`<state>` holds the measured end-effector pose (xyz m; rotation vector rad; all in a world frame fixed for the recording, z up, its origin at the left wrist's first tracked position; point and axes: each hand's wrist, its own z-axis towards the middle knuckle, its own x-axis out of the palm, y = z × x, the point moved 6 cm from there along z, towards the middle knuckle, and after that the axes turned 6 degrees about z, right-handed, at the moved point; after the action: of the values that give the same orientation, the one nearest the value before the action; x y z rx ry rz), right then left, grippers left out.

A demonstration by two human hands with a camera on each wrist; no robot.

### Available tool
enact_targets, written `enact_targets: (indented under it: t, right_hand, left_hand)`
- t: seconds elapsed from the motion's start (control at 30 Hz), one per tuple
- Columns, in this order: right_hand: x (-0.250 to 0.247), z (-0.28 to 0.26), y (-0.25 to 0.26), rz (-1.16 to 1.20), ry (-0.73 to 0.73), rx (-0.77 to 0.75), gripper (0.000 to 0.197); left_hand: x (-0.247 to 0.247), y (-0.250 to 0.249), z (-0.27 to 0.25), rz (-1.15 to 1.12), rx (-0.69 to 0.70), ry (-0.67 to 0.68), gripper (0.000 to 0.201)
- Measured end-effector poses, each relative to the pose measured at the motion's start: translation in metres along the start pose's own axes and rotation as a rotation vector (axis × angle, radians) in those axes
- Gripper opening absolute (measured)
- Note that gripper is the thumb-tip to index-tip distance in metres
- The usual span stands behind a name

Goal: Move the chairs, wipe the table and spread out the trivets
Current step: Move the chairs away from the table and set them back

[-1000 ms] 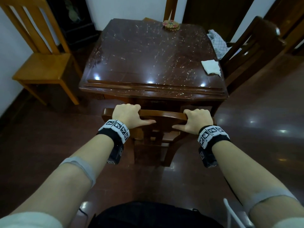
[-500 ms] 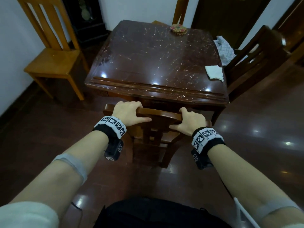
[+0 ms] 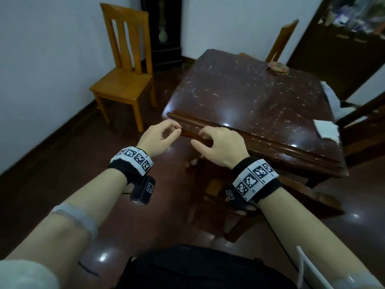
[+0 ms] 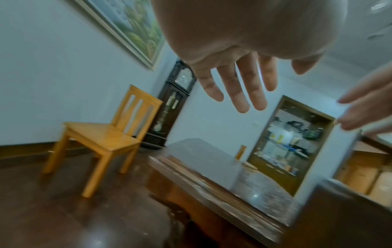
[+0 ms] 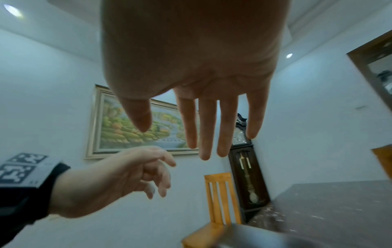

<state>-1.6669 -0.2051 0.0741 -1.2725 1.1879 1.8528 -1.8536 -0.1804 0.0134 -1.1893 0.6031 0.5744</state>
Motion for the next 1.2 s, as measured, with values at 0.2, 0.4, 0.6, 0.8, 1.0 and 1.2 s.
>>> enact_targets:
  t: [0.2, 0.4, 0.6, 0.8, 1.0, 1.2]
  right_hand:
    - [0.076, 0.099, 0.109, 0.107, 0.072, -0.046, 0.025]
    - [0.154, 0.176, 0.164, 0.13, 0.219, 0.006, 0.022]
    - [0.228, 0.242, 0.164, 0.062, 0.427, 0.064, 0.02]
    - [0.281, 0.349, 0.149, 0.032, 0.539, 0.124, 0.021]
    - [0.316, 0.483, 0.148, 0.145, 0.573, 0.208, 0.016]
    - [0.36, 0.583, 0.138, 0.56, 0.516, 0.414, 0.012]
  left_hand:
    - [-0.094, 0.119, -0.016, 0.011, -0.11, -0.092, 0.017]
    - [-0.166, 0.226, -0.027, -0.017, -0.243, -0.114, 0.028]
    - [-0.202, 0.311, -0.008, -0.021, -0.359, -0.081, 0.025]
    - [-0.235, 0.397, 0.057, -0.034, -0.435, -0.08, 0.02]
    - [-0.267, 0.488, 0.123, -0.011, -0.572, -0.06, 0.023]
    - [-0.285, 0.581, 0.173, 0.15, -0.788, 0.205, 0.018]
